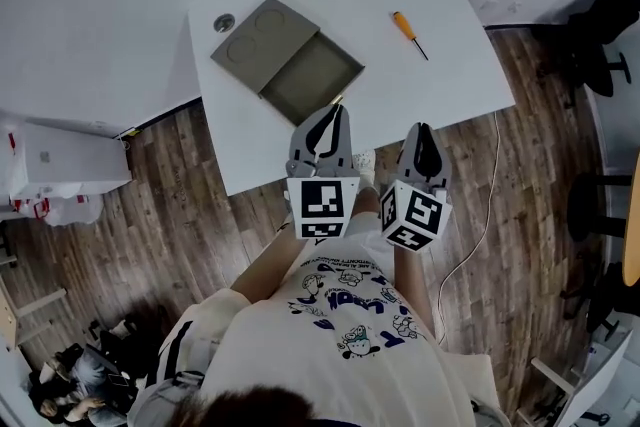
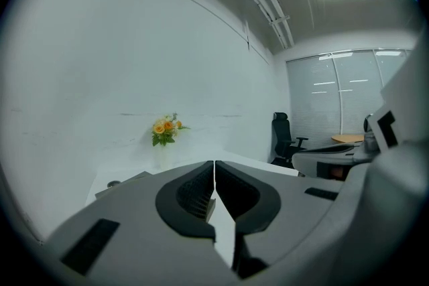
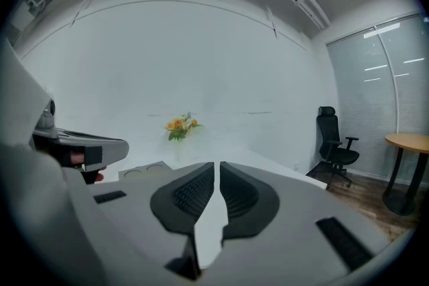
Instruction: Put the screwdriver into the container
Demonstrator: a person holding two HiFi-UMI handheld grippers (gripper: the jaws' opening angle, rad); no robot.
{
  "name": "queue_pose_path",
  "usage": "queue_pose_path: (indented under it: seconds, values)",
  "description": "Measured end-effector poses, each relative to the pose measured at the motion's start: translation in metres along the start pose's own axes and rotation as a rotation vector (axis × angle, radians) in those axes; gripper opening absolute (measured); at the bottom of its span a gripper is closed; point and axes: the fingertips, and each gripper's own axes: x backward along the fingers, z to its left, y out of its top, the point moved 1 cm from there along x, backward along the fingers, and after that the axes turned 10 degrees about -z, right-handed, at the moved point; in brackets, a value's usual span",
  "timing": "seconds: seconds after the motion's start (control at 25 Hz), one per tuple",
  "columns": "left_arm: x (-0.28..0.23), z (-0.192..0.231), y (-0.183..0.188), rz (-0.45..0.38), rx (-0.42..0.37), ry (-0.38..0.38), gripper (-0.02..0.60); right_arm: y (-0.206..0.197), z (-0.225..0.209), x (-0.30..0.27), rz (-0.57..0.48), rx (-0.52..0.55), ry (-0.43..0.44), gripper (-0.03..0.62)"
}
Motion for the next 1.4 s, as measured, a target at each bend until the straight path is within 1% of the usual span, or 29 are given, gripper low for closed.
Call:
queue_pose_path:
  seconds: [0.36, 0.76, 1.08, 1.24, 1.4]
  values:
    - [-0.076, -0.001, 0.0, 0.031, -0.003, 0.062, 0.02, 0.004, -0.033, -0.088, 0.023, 0.002, 0.063, 0.043]
    - [-0.163, -0.005, -0.003, 0.082, 0.017, 0.141, 0.02, 0.0, -0.06, -0.187, 0.097, 0.036, 0.177, 0.044]
    - [-0.211, 0.003, -0.022, 0.146, 0.041, 0.214, 0.02, -0.024, -0.066, -0.247, 0.201, 0.05, 0.282, 0.044]
    - [-0.233, 0.008, -0.043, 0.19, 0.049, 0.235, 0.02, -0.052, -0.068, -0.28, 0.267, 0.069, 0.32, 0.046]
    - [-0.243, 0.011, -0.059, 0.235, 0.066, 0.253, 0.02, -0.072, -0.066, -0.3, 0.338, 0.097, 0.359, 0.046]
